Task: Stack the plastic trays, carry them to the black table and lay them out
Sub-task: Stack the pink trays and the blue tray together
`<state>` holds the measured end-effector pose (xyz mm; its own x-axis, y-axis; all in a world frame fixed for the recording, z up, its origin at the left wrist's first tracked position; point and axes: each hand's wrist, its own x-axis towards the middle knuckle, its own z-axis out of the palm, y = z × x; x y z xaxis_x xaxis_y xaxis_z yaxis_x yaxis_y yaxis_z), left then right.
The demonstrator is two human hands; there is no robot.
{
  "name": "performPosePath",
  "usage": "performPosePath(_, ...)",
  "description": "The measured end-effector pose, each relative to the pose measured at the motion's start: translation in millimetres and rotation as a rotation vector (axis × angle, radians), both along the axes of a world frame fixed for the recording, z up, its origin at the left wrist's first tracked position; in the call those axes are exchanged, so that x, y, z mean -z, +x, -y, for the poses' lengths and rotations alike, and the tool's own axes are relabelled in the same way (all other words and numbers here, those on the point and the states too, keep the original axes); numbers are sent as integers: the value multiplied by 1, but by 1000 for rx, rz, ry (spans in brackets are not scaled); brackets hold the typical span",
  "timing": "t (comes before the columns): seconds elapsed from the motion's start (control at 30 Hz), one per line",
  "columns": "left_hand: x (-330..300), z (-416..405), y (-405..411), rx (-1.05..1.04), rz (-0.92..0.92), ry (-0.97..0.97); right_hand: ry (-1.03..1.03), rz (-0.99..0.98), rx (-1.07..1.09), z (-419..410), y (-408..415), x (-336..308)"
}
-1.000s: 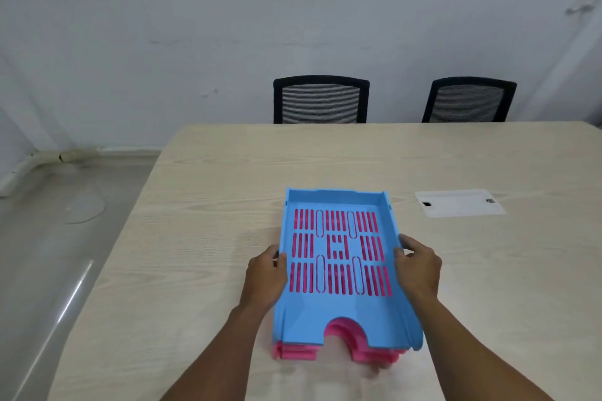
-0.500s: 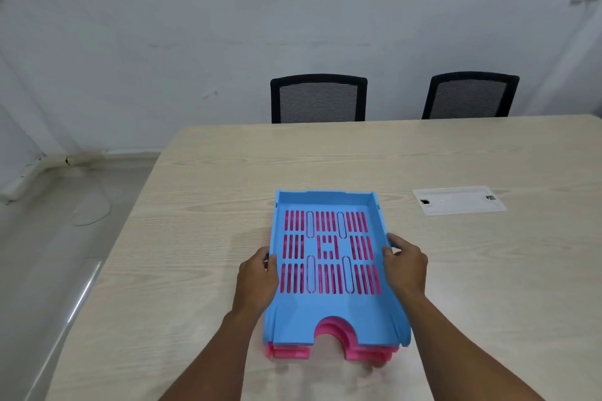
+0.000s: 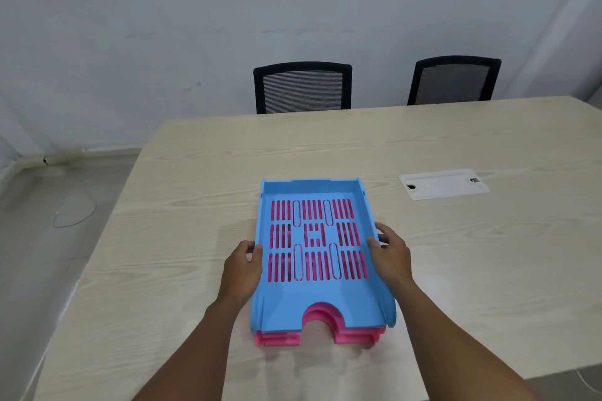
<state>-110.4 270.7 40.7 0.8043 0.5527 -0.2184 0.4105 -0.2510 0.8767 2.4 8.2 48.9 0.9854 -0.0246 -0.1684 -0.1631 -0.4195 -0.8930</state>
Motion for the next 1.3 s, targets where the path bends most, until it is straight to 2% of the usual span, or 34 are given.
performPosePath(0.13, 0, -3, 1, 57, -63, -51, 35, -78, -47, -2, -2, 1)
performPosePath(0.23, 0, -10, 3, 123, -109, -16, 52, -104, -10, -6, -2, 0)
performPosePath(0.4, -4, -16, 9, 140, -95, 91, 2, -39, 21, -15, -4, 0)
performPosePath(0.7, -11, -17, 17, 134, -79, 140, 6, -7, 31, -16, -1, 0)
performPosePath(1.2, -5, -21, 17, 115, -58, -7, 117, -116, 55, -16, -3, 5)
performPosePath(1.3, -5, -26, 18, 107, -81, -127, 179, -194, 36, -13, -2, 7)
